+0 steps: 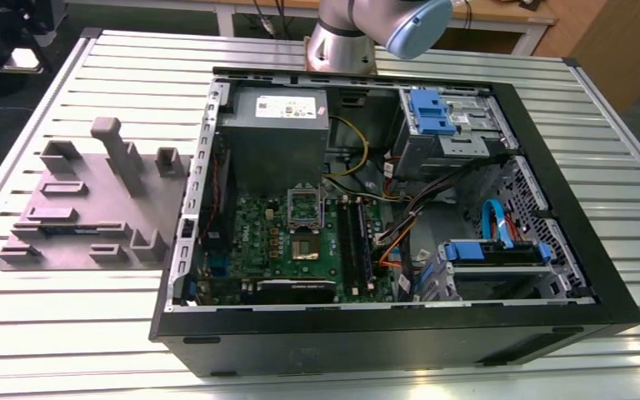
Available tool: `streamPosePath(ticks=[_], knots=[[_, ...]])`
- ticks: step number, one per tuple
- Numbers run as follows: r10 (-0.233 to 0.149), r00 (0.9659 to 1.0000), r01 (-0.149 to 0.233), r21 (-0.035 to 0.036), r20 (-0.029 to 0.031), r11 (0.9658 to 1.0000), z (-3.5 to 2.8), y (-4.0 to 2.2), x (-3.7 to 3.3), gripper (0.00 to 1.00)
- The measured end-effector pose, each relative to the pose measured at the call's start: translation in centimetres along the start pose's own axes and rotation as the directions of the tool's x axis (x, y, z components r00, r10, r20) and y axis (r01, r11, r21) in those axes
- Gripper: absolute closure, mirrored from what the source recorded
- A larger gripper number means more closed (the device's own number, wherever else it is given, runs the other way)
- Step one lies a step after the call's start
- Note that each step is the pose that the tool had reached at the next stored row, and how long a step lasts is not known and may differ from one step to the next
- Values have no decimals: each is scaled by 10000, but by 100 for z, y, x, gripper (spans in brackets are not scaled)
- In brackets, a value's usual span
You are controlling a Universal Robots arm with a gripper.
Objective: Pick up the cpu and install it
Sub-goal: 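Pick up the cpu and move it towards the insertion slot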
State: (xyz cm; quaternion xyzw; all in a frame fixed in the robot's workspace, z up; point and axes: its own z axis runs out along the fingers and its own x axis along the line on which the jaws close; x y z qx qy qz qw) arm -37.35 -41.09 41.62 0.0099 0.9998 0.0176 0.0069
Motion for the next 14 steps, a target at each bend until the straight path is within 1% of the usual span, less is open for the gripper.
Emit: streamPosePath(ticks=[6,14], knots=[[0,10000,0,0,0,10000,1,0,-24,53],[0,10000,0,-1,1,10000,2,2,-78,53]])
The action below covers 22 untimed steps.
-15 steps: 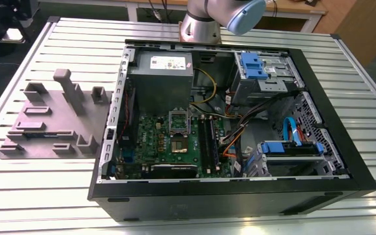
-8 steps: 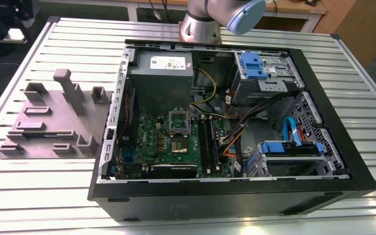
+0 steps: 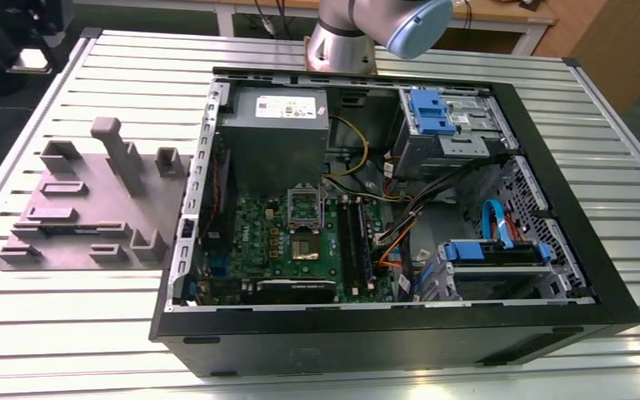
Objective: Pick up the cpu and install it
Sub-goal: 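Pick up the cpu and move it towards the insertion slot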
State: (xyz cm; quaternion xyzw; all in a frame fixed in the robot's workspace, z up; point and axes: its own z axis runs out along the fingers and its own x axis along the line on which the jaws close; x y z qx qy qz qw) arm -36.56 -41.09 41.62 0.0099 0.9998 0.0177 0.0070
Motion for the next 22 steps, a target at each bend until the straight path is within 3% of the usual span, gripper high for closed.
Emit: streamPosePath(ticks=[15,22], knots=[[-1,10000,1,1,-1,10000,1,1,-61,53],[1,10000,-1,0,-1,10000,2,3,-170,53]])
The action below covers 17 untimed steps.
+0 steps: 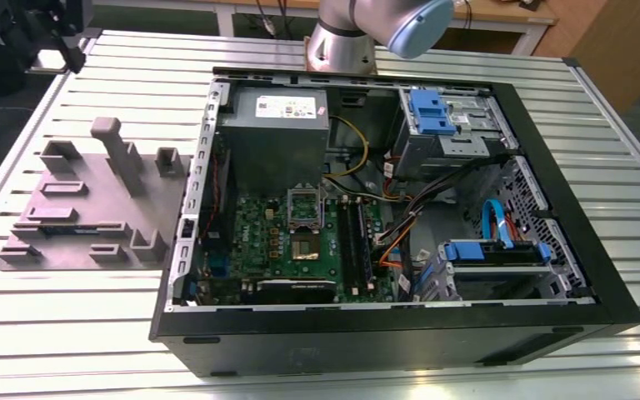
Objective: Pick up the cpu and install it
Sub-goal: 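Pick up the cpu and move it towards the insertion slot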
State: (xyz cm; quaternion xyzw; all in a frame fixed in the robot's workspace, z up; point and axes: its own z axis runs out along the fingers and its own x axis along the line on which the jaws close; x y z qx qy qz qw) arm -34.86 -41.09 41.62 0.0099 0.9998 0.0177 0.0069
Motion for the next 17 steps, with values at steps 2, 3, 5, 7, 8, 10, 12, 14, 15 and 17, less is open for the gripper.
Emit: streamPosePath(ticks=[2,3,5,7,8,10,12,14,15,17], knots=[[0,10000,0,0,1,10000,1,1,-48,53],[-1,10000,1,0,0,10000,1,1,-73,53],[-1,10000,1,0,1,10000,2,2,-124,53],[-1,10000,1,1,0,10000,2,3,-176,53],[-1,10000,1,0,0,10000,3,4,-201,53],[0,10000,0,0,0,10000,4,5,-234,53],[0,10000,0,0,0,10000,4,5,-270,53],[-1,10000,1,0,1,10000,5,6,-298,53],[-1,10000,1,0,0,10000,5,6,-310,53],[-1,10000,1,0,0,10000,5,6,-332,53]])
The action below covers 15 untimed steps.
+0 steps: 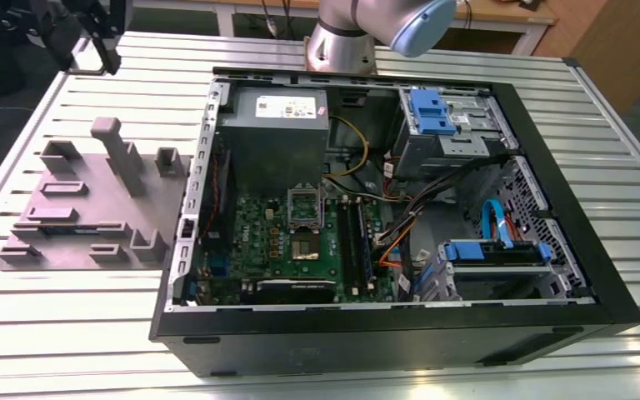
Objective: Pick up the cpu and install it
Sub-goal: 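Pick up the cpu and move it towards the insertion slot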
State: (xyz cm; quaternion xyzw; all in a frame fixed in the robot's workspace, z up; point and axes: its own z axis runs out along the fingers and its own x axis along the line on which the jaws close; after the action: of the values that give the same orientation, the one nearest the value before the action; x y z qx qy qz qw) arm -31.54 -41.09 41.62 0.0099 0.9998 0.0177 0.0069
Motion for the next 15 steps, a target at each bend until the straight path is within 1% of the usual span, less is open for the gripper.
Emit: streamPosePath(ticks=[4,15], knots=[[0,10000,0,0,0,10000,1,1,-41,53],[0,10000,0,-1,1,10000,2,2,-125,53]])
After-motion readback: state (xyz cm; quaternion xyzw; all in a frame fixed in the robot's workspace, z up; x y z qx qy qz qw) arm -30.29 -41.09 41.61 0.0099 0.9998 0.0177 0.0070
